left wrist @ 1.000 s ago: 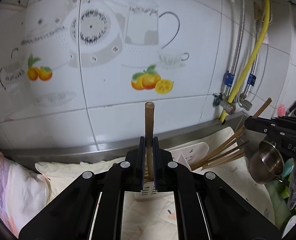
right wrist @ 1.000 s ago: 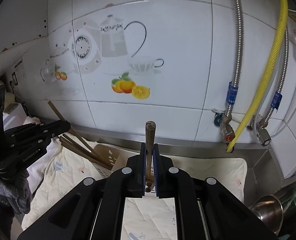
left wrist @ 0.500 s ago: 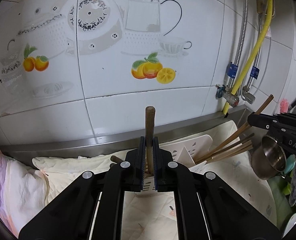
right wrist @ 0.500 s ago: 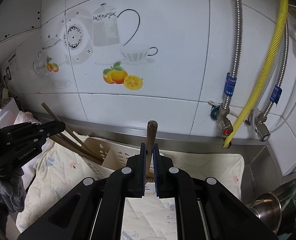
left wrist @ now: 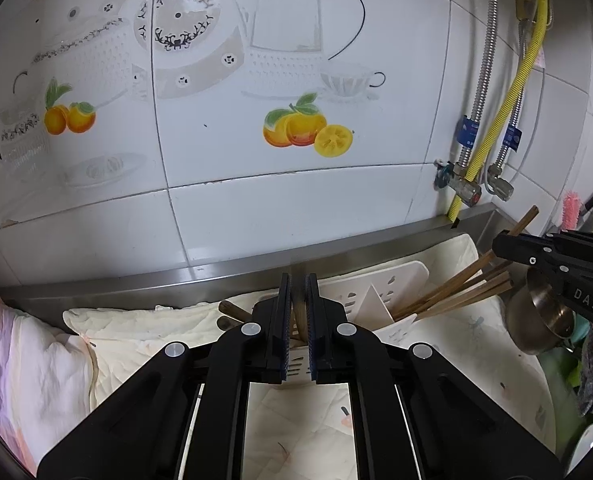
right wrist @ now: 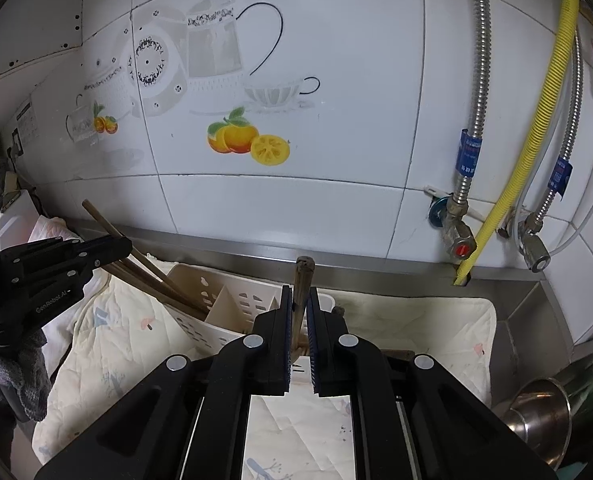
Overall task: Organize utensils
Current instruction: 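Drop the chopstick into the holder by opening the left gripper while the right gripper opens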
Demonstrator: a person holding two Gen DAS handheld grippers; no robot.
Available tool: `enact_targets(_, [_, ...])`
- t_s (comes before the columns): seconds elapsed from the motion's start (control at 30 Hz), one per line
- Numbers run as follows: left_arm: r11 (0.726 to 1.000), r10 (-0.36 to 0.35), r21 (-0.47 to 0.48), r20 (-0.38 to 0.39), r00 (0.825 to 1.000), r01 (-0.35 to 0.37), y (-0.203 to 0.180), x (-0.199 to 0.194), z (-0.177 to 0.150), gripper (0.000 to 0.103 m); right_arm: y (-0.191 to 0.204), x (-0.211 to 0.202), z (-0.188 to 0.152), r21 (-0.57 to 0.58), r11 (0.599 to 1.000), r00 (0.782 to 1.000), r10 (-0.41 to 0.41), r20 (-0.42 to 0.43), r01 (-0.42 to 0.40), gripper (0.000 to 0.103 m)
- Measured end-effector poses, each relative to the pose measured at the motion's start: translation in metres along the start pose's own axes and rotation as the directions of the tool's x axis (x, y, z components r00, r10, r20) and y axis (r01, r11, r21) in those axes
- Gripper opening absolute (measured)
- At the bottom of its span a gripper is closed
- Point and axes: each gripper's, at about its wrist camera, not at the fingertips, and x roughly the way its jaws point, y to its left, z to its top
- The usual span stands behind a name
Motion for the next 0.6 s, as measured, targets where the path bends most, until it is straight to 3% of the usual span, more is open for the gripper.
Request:
enact_targets(0.4, [1.000, 0.006, 0.000, 0.008, 1.000, -0.006, -0.002, -0.007, -0.001, 0.008, -0.001, -0.006, 0.000, 0.006, 1.000, 1.000, -0.007, 0.016, 0.007, 0.009])
enact_targets(0.6, [1.000, 0.018, 0.000, 0.024, 1.000, -0.018, 0.000, -0.017, -0.004, 0.024, 0.001, -0.015, -0.001, 0.008, 1.000, 0.999, -0.015, 0.037, 0.015, 0.020])
